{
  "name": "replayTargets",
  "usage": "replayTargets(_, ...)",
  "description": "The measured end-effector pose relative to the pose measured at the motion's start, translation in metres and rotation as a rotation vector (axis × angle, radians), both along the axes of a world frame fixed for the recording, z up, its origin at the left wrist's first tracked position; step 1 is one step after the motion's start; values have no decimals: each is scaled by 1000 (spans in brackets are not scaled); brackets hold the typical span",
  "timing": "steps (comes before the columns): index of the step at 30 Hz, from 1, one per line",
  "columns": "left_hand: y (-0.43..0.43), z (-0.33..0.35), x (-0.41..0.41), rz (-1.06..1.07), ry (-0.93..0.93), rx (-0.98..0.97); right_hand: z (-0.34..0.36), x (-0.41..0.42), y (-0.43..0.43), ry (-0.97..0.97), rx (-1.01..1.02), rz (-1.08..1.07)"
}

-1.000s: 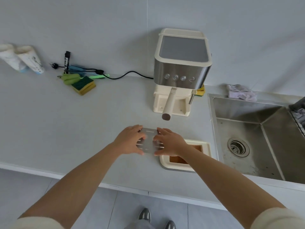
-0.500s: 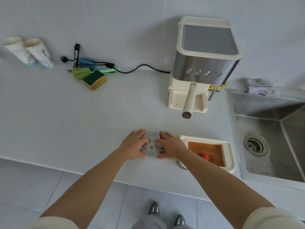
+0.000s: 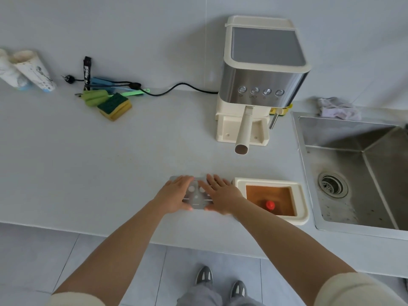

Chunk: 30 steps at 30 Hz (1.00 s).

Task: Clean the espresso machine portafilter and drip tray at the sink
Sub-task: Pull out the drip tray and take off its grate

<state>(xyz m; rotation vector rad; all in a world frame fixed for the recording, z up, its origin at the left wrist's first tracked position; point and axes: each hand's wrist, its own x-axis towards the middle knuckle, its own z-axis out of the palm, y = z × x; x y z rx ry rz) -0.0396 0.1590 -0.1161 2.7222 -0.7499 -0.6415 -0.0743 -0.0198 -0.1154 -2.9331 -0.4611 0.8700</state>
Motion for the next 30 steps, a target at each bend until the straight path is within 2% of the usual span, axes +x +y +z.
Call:
replayTargets(8, -39, 14, -22, 79, 10, -186, 17, -16, -39, -111, 126, -84)
replayTargets(13, -71, 13, -43, 69, -5, -183, 27, -42, -91, -169, 129, -195)
replayTargets(20, -105, 2, -67, 121, -4, -191, 25, -87, -156, -114, 201, -468)
replayTargets(25, -120, -2, -75, 132, 27, -121, 15, -107, -173, -71, 268, -581)
replayTargets(30, -126, -4, -79, 133, -15, -149, 9, -114, -173, -99, 388, -723)
